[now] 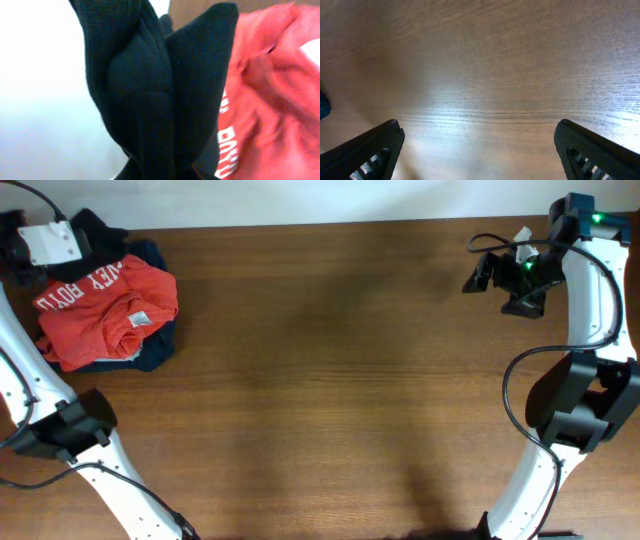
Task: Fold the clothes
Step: 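Carry the black bundle leftward over the red shirt stack with left gripper, then lower the black bundle onto the stack and open the left gripper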
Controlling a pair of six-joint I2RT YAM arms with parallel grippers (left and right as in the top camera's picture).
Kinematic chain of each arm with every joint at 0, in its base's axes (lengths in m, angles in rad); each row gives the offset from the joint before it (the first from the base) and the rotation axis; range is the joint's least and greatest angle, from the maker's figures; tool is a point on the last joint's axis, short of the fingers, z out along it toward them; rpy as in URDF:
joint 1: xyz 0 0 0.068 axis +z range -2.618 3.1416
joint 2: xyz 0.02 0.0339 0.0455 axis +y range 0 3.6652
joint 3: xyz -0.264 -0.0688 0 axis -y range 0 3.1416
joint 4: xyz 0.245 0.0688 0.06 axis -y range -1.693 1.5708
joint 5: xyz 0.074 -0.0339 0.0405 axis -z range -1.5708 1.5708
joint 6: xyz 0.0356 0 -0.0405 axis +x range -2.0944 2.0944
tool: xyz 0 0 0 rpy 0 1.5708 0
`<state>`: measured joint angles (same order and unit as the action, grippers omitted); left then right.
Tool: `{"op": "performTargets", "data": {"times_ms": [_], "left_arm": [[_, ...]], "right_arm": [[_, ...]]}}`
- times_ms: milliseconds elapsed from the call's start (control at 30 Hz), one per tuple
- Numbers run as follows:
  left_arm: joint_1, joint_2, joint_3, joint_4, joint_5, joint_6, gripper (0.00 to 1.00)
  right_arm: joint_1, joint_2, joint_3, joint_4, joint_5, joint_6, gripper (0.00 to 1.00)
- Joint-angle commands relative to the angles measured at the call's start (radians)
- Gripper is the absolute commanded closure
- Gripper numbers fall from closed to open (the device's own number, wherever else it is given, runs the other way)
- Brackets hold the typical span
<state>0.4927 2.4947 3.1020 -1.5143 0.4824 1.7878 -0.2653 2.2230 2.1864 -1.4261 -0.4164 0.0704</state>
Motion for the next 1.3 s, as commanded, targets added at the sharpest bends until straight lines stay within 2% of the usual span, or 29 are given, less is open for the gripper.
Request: {"op": "performTargets", "data": {"times_ms": [0,200,600,733,967,1033,1100,1133,1167,1267], "left_arm": [[0.027,-0.049,0.006,0.084,-0.042,0.012,1.0],[0.039,-0.045,-0.01,0.111,-0.043,0.004,1.0],[0.025,0.015,-0.196,0.132,-0.042,0.004,1.0],[0.015,0.015,-0.222,0.055,-0.042,0.004,1.0],[0.01,0.015,-0.224,-0.165,-0.042,0.005,0.98],[0.01,0.015,-0.225,-0.174,-0.043,-0.033,0.97],[0.012,0.015,-0.225,-0.174,-0.043,-0.075,0.86],[0.012,0.015,-0.225,-0.174,-0.043,-0.082,0.75],[0.012,0.015,-0.225,-0.174,-0.042,-0.082,0.0],[0.012,0.015,-0.225,-0.174,-0.042,-0.082,0.0]], "right_arm": [[0.004,-0.011,0.018,-0.007,0.002,-0.003,0.01],[0.004,-0.011,0.018,-0.02,0.002,-0.003,0.02],[0.004,-0.011,0.018,-0.026,0.002,-0.003,0.01],[0.004,-0.011,0.018,-0.025,0.002,-0.003,0.01],[0.004,-0.011,0.018,-0.025,0.002,-0.003,0.01],[0.004,-0.011,0.018,-0.025,0.002,-0.003,0.01],[0.004,-0.011,0.018,-0.026,0.002,-0.003,0.01],[0.005,-0.011,0.018,-0.027,0.002,-0.003,0.01],[0.005,-0.011,0.018,-0.028,0.002,-0.003,0.01],[0.005,-0.011,0.018,-0.029,0.002,-0.003,0.01]]}}
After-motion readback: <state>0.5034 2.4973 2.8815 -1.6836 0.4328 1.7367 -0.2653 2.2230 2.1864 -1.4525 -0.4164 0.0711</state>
